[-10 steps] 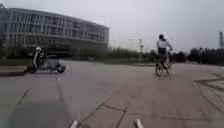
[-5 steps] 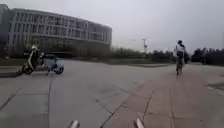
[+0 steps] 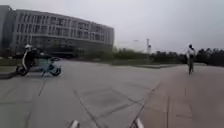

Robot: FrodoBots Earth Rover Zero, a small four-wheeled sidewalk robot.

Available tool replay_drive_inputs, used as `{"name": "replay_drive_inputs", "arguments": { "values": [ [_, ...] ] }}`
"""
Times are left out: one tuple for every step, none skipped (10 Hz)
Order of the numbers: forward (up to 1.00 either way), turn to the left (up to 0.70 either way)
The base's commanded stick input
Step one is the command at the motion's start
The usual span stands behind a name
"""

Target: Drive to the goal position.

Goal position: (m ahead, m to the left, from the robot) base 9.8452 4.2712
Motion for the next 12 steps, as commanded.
{"name": "replay_drive_inputs", "arguments": {
  "values": [
    [1.00, -0.38],
    [1.00, -0.38],
    [1.00, -0.38],
    [1.00, -0.33],
    [1.00, -0.24],
    [1.00, -0.15],
    [1.00, -0.06],
    [1.00, 0.02],
    [1.00, 0.02],
    [1.00, 0.02],
    [1.00, 0.02],
    [1.00, 0.02]
  ]
}}
